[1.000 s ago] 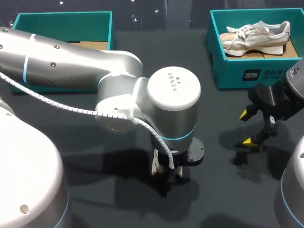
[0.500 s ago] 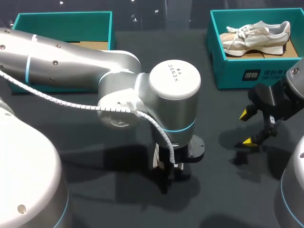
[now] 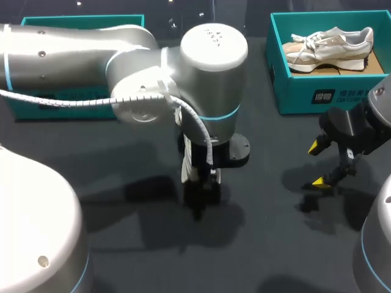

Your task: Take the shoe out of the shoebox, open the shoe tongue, remove and reinsert the insole, then place the shoe into the shoebox

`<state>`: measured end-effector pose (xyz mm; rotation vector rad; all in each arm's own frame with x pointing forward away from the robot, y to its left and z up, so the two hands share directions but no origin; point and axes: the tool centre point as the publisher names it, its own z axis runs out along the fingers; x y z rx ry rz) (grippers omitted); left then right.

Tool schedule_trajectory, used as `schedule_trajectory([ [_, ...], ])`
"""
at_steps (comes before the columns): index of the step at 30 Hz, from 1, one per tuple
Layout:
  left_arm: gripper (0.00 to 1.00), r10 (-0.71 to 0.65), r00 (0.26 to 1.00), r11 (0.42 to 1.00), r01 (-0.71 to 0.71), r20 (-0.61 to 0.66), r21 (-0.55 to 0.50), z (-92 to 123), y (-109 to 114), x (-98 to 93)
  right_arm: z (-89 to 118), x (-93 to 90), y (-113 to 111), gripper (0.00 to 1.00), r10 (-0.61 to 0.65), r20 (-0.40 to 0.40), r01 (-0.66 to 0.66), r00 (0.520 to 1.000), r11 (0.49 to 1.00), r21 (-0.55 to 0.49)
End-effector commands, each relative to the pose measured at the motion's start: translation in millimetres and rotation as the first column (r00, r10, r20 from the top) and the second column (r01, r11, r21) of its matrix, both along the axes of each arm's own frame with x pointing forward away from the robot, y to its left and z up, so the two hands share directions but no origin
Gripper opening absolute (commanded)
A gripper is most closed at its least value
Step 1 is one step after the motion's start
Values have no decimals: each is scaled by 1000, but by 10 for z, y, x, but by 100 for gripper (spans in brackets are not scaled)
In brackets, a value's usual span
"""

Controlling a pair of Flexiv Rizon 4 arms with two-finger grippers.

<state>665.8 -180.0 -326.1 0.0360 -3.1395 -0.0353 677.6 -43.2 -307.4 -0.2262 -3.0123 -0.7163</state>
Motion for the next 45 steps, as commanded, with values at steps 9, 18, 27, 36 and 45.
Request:
schedule_trajectory([
  [9,0,-4,1000,1000,4,7,-20,668,205,63,1,-17,1,100,-2,2,2,1000,1000,-3],
  [18,0,20,1000,997,-21,-14,-76,1007,488,332,1,-17,1,100,-2,2,2,1000,1000,-3],
  [27,0,18,999,997,-21,-36,-75,1514,1319,1224,1,-17,1,100,-2,2,2,1000,1000,-3],
  [36,0,18,999,997,-21,-36,-75,1514,1319,1224,1,-17,1,100,-2,2,2,1000,1000,-3],
  [45,0,15,999,997,-18,-40,-77,1544,1322,1290,1,-17,1,100,-2,2,2,1000,1000,-3],
])
